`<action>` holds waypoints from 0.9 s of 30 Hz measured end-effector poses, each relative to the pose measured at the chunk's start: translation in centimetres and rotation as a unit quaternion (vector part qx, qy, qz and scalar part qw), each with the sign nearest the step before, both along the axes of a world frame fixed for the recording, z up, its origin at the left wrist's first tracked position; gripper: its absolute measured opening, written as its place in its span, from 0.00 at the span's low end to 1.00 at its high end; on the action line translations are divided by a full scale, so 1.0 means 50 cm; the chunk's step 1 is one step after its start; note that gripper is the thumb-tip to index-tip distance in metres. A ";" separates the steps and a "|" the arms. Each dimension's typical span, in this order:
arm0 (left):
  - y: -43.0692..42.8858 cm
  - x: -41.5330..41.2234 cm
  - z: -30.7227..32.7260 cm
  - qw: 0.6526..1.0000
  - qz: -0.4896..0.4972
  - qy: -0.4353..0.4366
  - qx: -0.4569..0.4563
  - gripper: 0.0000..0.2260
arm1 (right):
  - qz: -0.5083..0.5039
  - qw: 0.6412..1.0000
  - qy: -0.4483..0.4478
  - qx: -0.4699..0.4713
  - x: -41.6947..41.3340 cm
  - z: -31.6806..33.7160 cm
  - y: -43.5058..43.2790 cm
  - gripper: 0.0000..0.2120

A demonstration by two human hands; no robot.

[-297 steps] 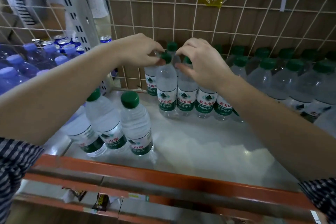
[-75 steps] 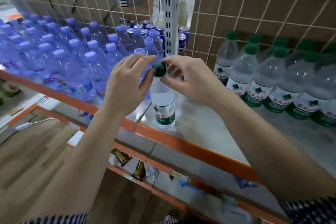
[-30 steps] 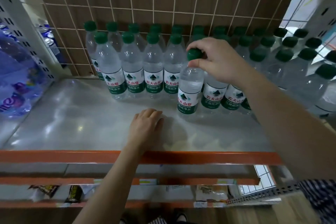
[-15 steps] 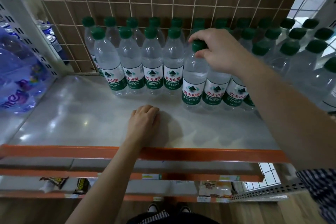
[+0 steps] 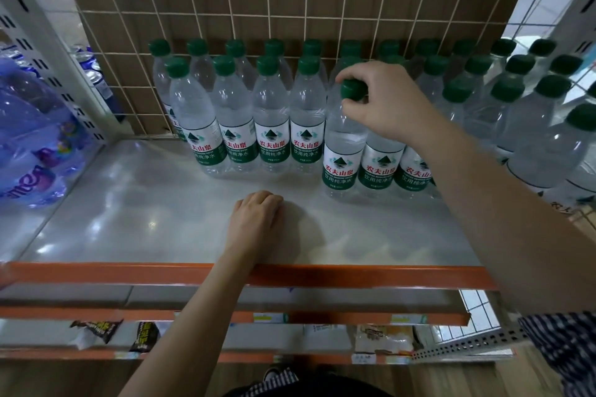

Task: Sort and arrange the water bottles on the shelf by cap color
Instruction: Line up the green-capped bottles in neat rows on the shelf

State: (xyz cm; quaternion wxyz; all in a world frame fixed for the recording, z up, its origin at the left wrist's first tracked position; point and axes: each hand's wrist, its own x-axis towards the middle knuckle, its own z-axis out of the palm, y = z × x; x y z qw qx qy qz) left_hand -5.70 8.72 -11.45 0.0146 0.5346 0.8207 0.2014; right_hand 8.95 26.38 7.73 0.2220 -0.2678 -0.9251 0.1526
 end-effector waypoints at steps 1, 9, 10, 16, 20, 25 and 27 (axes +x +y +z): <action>0.000 0.001 0.000 1.000 0.001 0.000 0.001 0.12 | 0.001 1.000 0.010 -0.001 0.001 -0.002 -0.003 0.19; -0.022 -0.017 0.019 0.999 0.028 0.016 0.016 0.13 | 0.037 0.994 0.059 0.082 -0.028 0.016 -0.032 0.16; -0.031 -0.027 0.025 0.999 0.043 0.016 0.021 0.14 | 0.052 0.992 0.072 0.090 -0.042 0.023 -0.042 0.15; -0.116 -0.134 0.041 0.995 0.098 0.029 0.018 0.16 | 0.139 0.982 0.078 0.100 -0.177 0.041 -0.125 0.11; -0.178 -0.227 0.045 0.993 0.118 0.017 0.008 0.15 | 0.166 0.980 0.065 0.093 -0.304 0.055 -0.165 0.11; -0.229 -0.334 0.045 0.993 0.111 0.031 0.008 0.14 | 0.143 0.985 -0.027 0.094 -0.473 0.069 -0.187 0.14; -0.241 -0.369 0.037 0.995 0.095 0.036 -0.005 0.13 | 0.121 0.987 -0.066 0.084 -0.527 0.070 -0.183 0.14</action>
